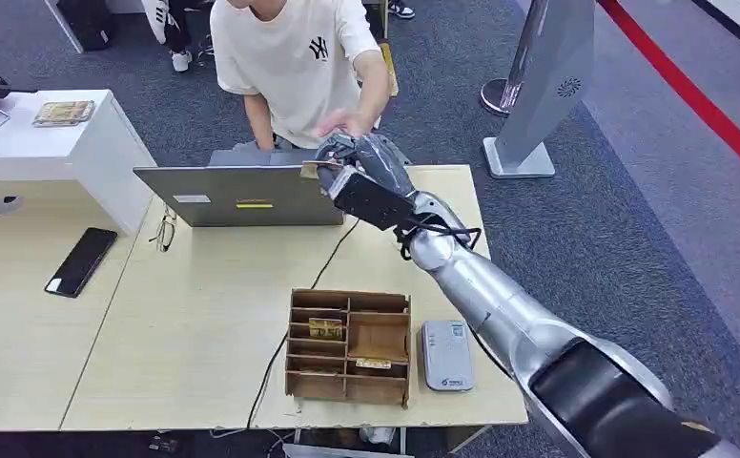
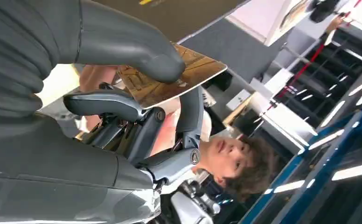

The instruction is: Pass the card to the sensor for recognition and then transmit it.

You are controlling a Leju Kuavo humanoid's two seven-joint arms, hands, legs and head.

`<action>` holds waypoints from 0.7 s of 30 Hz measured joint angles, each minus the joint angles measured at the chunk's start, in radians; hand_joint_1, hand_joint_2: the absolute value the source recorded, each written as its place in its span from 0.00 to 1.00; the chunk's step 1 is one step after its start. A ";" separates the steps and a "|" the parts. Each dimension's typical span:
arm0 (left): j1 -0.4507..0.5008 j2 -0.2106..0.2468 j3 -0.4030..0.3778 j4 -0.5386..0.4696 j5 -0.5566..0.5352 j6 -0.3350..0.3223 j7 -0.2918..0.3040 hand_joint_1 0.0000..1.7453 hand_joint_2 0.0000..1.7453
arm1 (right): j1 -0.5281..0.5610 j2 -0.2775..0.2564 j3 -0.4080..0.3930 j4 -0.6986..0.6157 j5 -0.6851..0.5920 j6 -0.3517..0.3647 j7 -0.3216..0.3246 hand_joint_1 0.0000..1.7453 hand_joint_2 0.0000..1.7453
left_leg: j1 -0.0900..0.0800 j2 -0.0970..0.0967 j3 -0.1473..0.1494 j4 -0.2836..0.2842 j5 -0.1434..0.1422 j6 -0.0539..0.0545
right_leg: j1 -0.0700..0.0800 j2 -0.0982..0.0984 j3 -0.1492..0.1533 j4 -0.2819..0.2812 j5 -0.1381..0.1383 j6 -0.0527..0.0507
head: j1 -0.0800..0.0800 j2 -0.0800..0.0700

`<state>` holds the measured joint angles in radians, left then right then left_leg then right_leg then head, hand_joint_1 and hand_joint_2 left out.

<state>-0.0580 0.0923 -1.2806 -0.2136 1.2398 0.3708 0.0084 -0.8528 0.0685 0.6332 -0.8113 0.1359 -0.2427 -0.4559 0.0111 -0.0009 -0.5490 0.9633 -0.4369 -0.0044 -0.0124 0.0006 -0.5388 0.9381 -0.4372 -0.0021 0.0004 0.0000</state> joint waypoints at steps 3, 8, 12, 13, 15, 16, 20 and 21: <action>-0.001 0.000 -0.003 0.000 -0.004 0.002 0.001 0.00 0.00 | -0.020 0.021 0.007 0.061 0.046 -0.052 0.002 1.00 1.00 | 0.000 0.000 0.000 0.000 0.000 0.000 | 0.000 0.000 0.000 0.000 0.000 0.000 | 0.000 0.000; -0.002 0.000 -0.007 0.000 -0.007 0.002 0.005 0.00 0.00 | -0.038 0.041 0.034 0.140 0.147 -0.158 0.015 0.34 1.00 | 0.000 0.000 0.000 0.000 0.000 0.000 | 0.000 0.000 0.000 0.000 0.000 0.000 | 0.000 0.000; -0.002 0.000 -0.008 0.000 -0.009 0.002 0.011 0.00 0.00 | -0.039 0.047 0.060 0.185 0.213 -0.218 0.029 0.00 1.00 | 0.000 0.000 0.000 0.000 0.000 0.000 | 0.000 0.000 0.000 0.000 0.000 0.000 | 0.000 0.000; -0.002 0.000 -0.008 0.000 -0.010 0.002 0.012 0.00 0.00 | -0.039 0.048 0.066 0.194 0.226 -0.231 0.035 0.00 1.00 | 0.000 0.000 0.000 0.000 0.000 0.000 | 0.000 0.000 0.000 0.000 0.000 0.000 | 0.000 0.000; -0.003 0.000 -0.009 0.000 -0.010 0.002 0.013 0.00 0.00 | -0.040 0.050 0.076 0.210 0.248 -0.247 0.043 0.00 1.00 | 0.000 0.000 0.000 0.000 0.000 0.000 | 0.000 0.000 0.000 0.000 0.000 0.000 | 0.000 0.000; -0.002 0.000 -0.009 0.000 -0.010 0.002 0.014 0.00 0.00 | -0.040 0.051 0.079 0.215 0.256 -0.253 0.048 0.00 1.00 | 0.000 0.000 0.000 0.000 0.000 0.000 | 0.000 0.000 0.000 0.000 0.000 0.000 | 0.000 0.000; -0.002 0.000 -0.009 0.000 -0.010 0.002 0.014 0.00 0.00 | -0.040 0.051 0.092 0.234 0.262 -0.257 0.052 0.00 1.00 | 0.000 0.000 0.000 0.000 0.000 0.000 | 0.000 0.000 0.000 0.000 0.000 0.000 | 0.000 0.000; -0.002 0.000 -0.009 0.000 -0.010 0.002 0.014 0.00 0.00 | -0.040 0.051 0.092 0.237 0.261 -0.257 0.051 0.00 1.00 | 0.000 0.000 0.000 0.000 0.000 0.000 | 0.000 0.000 0.000 0.000 0.000 0.000 | 0.000 0.000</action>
<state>-0.0605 0.0927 -1.2898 -0.2136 1.2299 0.3727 0.0225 -0.8925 0.1198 0.7256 -0.5745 0.3971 -0.4997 -0.4044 0.0111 -0.0010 -0.5492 0.9633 -0.4369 -0.0044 -0.0125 0.0005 -0.5392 0.9381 -0.4372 -0.0021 0.0004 0.0000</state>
